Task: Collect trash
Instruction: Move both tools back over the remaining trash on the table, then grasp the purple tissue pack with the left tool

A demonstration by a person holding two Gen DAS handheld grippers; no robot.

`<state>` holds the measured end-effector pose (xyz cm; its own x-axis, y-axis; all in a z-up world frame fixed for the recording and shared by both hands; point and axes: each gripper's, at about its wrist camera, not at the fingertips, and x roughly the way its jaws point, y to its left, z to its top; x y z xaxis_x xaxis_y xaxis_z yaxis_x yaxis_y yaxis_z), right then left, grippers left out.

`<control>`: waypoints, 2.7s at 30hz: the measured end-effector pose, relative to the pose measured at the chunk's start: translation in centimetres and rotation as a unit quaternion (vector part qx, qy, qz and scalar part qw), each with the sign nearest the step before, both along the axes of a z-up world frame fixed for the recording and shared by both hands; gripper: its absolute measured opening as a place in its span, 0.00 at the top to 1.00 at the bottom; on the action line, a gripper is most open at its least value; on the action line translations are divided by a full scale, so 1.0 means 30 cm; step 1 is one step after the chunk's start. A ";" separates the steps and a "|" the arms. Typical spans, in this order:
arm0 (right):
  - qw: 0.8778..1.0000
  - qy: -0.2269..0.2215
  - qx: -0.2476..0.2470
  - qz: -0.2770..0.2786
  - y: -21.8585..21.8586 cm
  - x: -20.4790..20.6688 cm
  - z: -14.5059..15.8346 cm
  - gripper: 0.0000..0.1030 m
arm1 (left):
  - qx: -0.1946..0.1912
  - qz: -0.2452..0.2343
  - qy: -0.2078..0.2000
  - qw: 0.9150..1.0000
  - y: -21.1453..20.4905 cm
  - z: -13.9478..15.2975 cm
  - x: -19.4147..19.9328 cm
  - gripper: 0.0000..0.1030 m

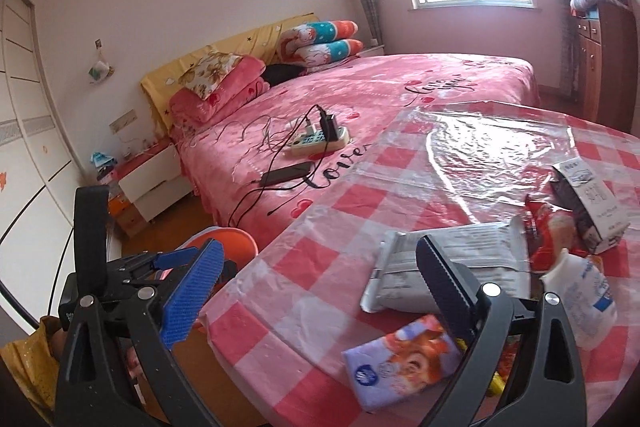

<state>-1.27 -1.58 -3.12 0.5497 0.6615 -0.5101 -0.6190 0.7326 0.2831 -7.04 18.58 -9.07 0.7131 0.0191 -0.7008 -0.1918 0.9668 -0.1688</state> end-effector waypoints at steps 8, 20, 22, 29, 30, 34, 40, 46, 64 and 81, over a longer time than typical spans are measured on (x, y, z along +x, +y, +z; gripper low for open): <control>1.000 -0.001 0.013 -0.022 -0.085 0.017 0.008 0.07 | 0.004 -0.033 0.004 0.999 -0.093 0.005 0.028 0.21; 0.997 0.004 0.039 -0.072 -0.254 0.073 0.021 0.07 | 0.003 -0.087 0.009 0.996 -0.243 0.023 0.049 0.21; 0.995 0.007 0.043 -0.086 -0.294 0.088 0.021 0.07 | 0.005 -0.102 0.008 0.995 -0.275 0.031 0.049 0.21; 0.989 0.022 0.050 -0.135 -0.435 0.147 0.002 0.07 | 0.005 -0.161 0.010 0.987 -0.407 0.041 0.055 0.21; 0.989 0.024 0.051 -0.140 -0.451 0.156 -0.001 0.07 | 0.005 -0.172 0.012 0.985 -0.428 0.038 0.055 0.21; 0.986 0.042 0.048 -0.155 -0.528 0.195 -0.033 0.07 | 0.011 -0.204 0.027 0.978 -0.493 0.014 0.065 0.21; 0.982 0.071 0.042 -0.170 -0.621 0.241 -0.090 0.07 | 0.023 -0.230 0.057 0.971 -0.553 -0.036 0.095 0.21; 0.985 0.107 0.010 -0.137 -0.622 0.275 -0.155 0.07 | 0.033 -0.231 0.078 0.969 -0.569 -0.074 0.130 0.21; 0.986 0.116 -0.053 -0.108 -0.566 0.289 -0.228 0.07 | 0.065 -0.183 0.082 0.978 -0.587 -0.098 0.228 0.29; 0.987 0.085 -0.100 -0.087 -0.521 0.263 -0.231 0.07 | 0.062 -0.144 0.058 0.986 -0.571 -0.101 0.369 0.44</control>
